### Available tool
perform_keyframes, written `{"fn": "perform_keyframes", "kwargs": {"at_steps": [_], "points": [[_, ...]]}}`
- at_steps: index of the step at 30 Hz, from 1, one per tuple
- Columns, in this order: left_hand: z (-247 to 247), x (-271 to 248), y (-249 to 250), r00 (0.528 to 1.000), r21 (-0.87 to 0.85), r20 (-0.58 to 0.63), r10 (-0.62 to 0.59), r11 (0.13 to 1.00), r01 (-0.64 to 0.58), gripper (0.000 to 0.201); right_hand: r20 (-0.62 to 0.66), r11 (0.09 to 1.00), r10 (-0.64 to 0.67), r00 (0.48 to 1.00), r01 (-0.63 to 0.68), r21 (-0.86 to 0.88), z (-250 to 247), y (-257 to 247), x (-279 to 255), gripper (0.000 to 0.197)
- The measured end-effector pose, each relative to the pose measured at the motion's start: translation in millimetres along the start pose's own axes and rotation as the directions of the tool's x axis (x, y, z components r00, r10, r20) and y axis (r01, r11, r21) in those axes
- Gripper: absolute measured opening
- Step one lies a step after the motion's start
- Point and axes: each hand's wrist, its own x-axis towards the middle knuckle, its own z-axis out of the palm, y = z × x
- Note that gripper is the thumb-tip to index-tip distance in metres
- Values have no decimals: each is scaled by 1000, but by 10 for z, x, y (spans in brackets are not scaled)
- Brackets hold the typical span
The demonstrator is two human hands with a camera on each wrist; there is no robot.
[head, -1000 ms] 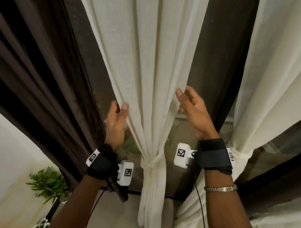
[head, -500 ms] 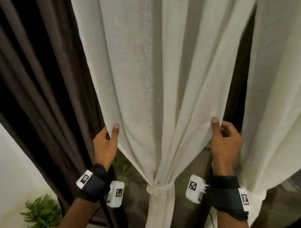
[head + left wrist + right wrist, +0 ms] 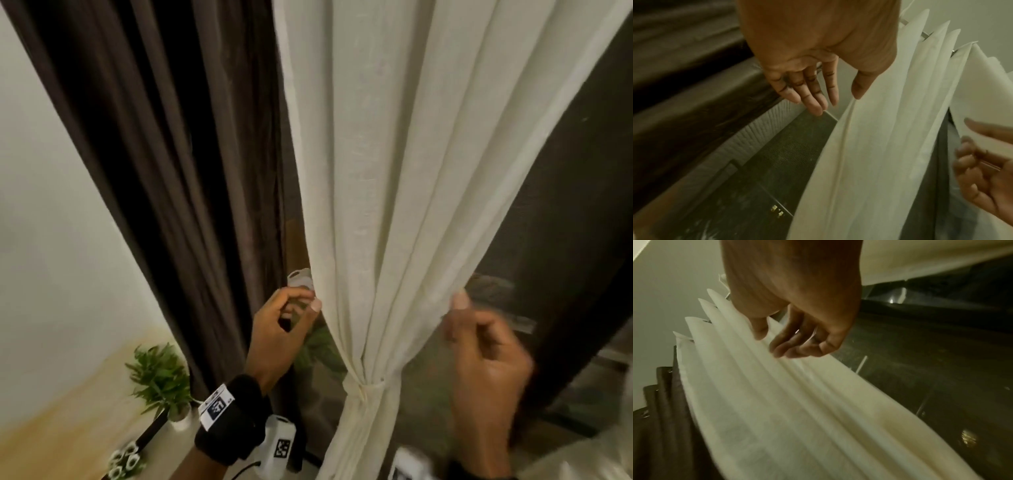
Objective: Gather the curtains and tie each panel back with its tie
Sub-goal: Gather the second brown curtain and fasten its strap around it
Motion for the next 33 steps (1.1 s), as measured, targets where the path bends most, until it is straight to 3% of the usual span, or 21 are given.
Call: {"fn": "perform_keyframes", "kwargs": {"at_steps": [1,4,6,7,9,10,13,15,18,21,22,25,27,29,31,33], "points": [[-86,-28,-58,999,18,-40,-1,1000,2,11,149,999,53,987,-53,-9,140,51,-132,39],[-370,-42,-203,986,49,-155,-55,997,63,7,536,986,148,831,-79,-149,687,309,-494,42],[-590,17,-293,977,74,-198,-73,993,89,11,619,976,163,769,-35,-214,1095,449,-620,25],[-713,66,-336,975,86,-207,-78,992,97,11,625,976,174,761,-47,-214,1296,481,-644,15],[-964,182,-390,972,98,-223,-74,990,98,10,588,981,174,790,-88,-172,1662,488,-637,7],[-1113,260,-414,971,91,-230,-69,992,92,11,528,985,156,835,-88,-151,1855,477,-621,17],[-1477,478,-498,972,98,-230,-48,993,72,12,269,978,138,953,-88,-191,2366,544,-467,82],[-1642,625,-597,980,106,-196,-21,993,42,11,235,952,177,956,-106,-287,2661,714,-318,115],[-1860,848,-811,993,98,-113,-26,994,37,15,237,863,326,915,-186,-470,2889,945,-197,101],[-1935,1038,-974,995,175,-61,-81,980,90,39,-7,860,360,933,-334,-386,2800,926,-227,56],[-1937,1119,-1037,992,186,-74,-98,976,111,50,-28,859,369,929,-352,-372,2783,891,-266,50],[-1831,1425,-1220,983,190,-111,-143,968,162,85,51,873,369,928,-327,-363,2838,822,-376,45],[-1723,1622,-1324,978,268,-113,-175,943,199,94,98,888,362,927,-312,-337,2903,841,-402,45],[-1634,1736,-1437,977,331,-125,-173,921,205,80,143,898,375,916,-320,-303,2945,843,-384,51],[-1602,1793,-1564,977,318,-155,-145,929,188,54,186,894,408,894,-349,-281,2990,877,-346,58],[-1606,1772,-1649,984,312,-170,-57,944,108,33,195,896,408,892,-350,-274,3070,948,-296,63]]}}
